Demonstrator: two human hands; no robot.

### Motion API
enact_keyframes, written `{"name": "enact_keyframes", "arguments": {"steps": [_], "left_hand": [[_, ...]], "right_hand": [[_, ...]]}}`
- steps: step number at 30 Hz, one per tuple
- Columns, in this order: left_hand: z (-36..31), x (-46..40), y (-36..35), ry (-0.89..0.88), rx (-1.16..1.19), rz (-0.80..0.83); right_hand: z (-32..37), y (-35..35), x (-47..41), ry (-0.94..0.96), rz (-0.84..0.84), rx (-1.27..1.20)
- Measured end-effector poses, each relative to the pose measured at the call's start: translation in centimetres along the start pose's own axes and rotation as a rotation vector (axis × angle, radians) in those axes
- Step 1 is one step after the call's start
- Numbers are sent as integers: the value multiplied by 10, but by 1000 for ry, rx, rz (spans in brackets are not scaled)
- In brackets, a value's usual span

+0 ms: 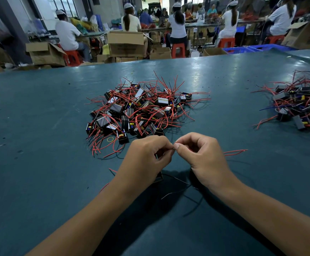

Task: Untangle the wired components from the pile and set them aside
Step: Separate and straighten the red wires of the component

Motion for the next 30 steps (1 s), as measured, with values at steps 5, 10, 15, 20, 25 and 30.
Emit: {"name": "enact_keyframes", "arguments": {"steps": [5,10,15,20,25,30], "left_hand": [[-8,0,2,-70,-90,3],[-10,0,0,-69,-65,22],[-11,-3,18,-64,-115,-84],[-6,-6,17,-47,-156,-25],[3,-7,14,2,-85,14],[15,-6,7,125,42,53]], "right_hand": [[2,-1,0,-14,13,-17],[1,-1,-1,-28,2,9],[2,-2,-1,-11,42,53],[8,-7,3,48,110,112],[14,-7,4,100,123,140],[22,-9,6,170,131,202]]}}
Point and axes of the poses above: each hand's wrist, its own x-axis away from the middle knuckle, its own y-axis out of the back of the hand, z = x × y, the point moved 9 cm from there along -x, towards the middle knuckle, and after that the axes turned 1 degree about y, right-handed, at the moved point
